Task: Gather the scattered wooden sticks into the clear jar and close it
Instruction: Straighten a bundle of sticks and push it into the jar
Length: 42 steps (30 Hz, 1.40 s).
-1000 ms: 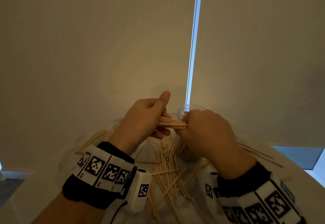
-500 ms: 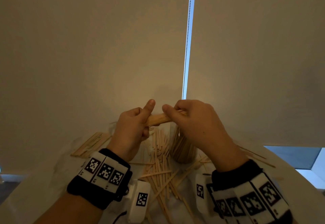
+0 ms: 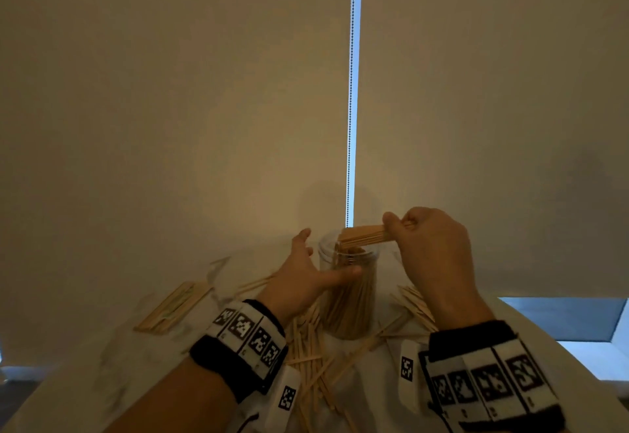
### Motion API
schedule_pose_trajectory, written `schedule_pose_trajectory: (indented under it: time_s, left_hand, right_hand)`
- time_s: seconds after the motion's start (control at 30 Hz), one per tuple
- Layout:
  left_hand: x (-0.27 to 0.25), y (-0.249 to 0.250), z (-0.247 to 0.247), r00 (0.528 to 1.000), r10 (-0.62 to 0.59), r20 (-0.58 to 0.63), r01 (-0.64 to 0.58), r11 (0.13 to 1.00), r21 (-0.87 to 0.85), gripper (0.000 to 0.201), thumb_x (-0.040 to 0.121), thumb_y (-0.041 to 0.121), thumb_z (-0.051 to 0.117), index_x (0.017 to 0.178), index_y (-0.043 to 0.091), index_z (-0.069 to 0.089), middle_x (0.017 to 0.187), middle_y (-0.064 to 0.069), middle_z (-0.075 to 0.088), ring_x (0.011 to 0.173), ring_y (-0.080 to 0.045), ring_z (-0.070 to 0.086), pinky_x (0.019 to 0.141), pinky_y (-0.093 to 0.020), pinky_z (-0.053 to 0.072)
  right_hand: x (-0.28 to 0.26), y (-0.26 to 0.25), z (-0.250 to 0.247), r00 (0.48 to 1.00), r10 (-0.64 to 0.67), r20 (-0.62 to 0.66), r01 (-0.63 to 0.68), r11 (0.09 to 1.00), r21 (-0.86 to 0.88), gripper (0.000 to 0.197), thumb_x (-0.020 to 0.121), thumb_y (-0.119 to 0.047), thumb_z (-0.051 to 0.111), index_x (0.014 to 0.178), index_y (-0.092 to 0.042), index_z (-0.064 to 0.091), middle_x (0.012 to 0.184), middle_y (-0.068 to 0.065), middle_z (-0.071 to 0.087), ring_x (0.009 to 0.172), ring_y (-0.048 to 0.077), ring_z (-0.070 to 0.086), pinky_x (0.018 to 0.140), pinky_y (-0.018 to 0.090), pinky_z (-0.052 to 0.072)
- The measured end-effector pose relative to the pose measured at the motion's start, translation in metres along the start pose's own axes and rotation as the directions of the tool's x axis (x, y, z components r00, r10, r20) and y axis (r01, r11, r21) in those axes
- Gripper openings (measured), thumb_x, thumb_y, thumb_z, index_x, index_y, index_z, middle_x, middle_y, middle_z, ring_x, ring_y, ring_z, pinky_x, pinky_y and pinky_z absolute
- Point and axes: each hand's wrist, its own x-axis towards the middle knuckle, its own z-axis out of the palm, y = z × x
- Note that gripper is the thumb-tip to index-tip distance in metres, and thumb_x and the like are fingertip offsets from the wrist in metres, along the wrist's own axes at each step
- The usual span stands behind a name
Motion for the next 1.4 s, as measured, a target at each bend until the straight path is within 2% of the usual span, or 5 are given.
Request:
schedule_pose_trajectory:
  time_s: [0.23, 0.83, 1.0, 1.13, 1.4]
  left_hand:
    - [0.030, -0.001, 0.015, 0.989, 0.089, 0.119, -0.101, 0.990, 0.095, 0.118, 0.076, 0.015, 0.086, 0.157, 0.012, 0.001, 0.117, 0.016, 0.053, 0.111, -0.005, 0.054, 0.087, -0.014, 0.043]
    - [0.046, -0.024, 0.008, 0.981, 0.174, 0.087, -0.184, 0.975, 0.125, 0.100, 0.067, 0.026, 0.090, 0.145, 0.014, 0.029, 0.123, 0.002, 0.063, 0.111, -0.017, 0.063, 0.098, -0.047, 0.052]
    - [0.047, -0.015, -0.018, 0.985, 0.121, 0.124, -0.140, 0.979, 0.150, 0.106, 0.078, 0.072, 0.063, 0.158, 0.027, 0.009, 0.144, -0.001, 0.054, 0.123, -0.016, 0.056, 0.108, -0.040, 0.042]
    - [0.072, -0.024, -0.045, 0.981, 0.051, -0.187, -0.011, 0.978, 0.208, 0.071, 0.088, 0.077, 0.040, 0.129, 0.020, 0.053, 0.126, -0.004, 0.065, 0.113, -0.020, 0.060, 0.104, -0.044, 0.047]
    - [0.134, -0.080, -0.058, 0.967, -0.225, -0.117, 0.220, 0.516, 0.828, 0.072, 0.096, 0.067, 0.038, 0.117, 0.003, 0.065, 0.120, -0.016, 0.068, 0.104, -0.030, 0.065, 0.080, -0.030, 0.047]
  right_hand:
    - [0.021, -0.016, 0.048, 0.942, -0.118, 0.314, 0.245, 0.880, -0.406, 0.024, 0.089, -0.040, 0.061, 0.093, -0.018, 0.067, 0.090, 0.004, 0.068, 0.084, 0.025, 0.066, 0.064, 0.028, 0.044]
    - [0.047, -0.039, 0.064, 0.616, -0.052, 0.786, 0.460, 0.834, -0.306, 0.028, 0.100, -0.031, 0.050, 0.114, -0.022, 0.072, 0.114, 0.001, 0.069, 0.104, 0.021, 0.063, 0.090, 0.031, 0.048]
    - [0.057, -0.025, 0.034, 0.774, -0.165, 0.611, 0.252, 0.966, -0.058, 0.021, 0.095, -0.033, 0.055, 0.093, -0.029, 0.076, 0.094, -0.010, 0.069, 0.081, 0.007, 0.061, 0.069, 0.022, 0.043]
    - [0.070, 0.017, 0.022, 0.862, -0.008, 0.506, 0.073, 0.992, -0.107, 0.025, 0.098, -0.031, 0.053, 0.094, -0.021, 0.074, 0.089, -0.001, 0.074, 0.077, 0.010, 0.064, 0.071, 0.028, 0.049]
    - [0.073, 0.127, 0.034, 0.546, 0.554, 0.629, 0.205, 0.639, -0.741, 0.076, 0.097, -0.065, 0.036, 0.143, -0.006, 0.049, 0.148, 0.012, 0.048, 0.126, 0.027, 0.052, 0.100, 0.034, 0.042]
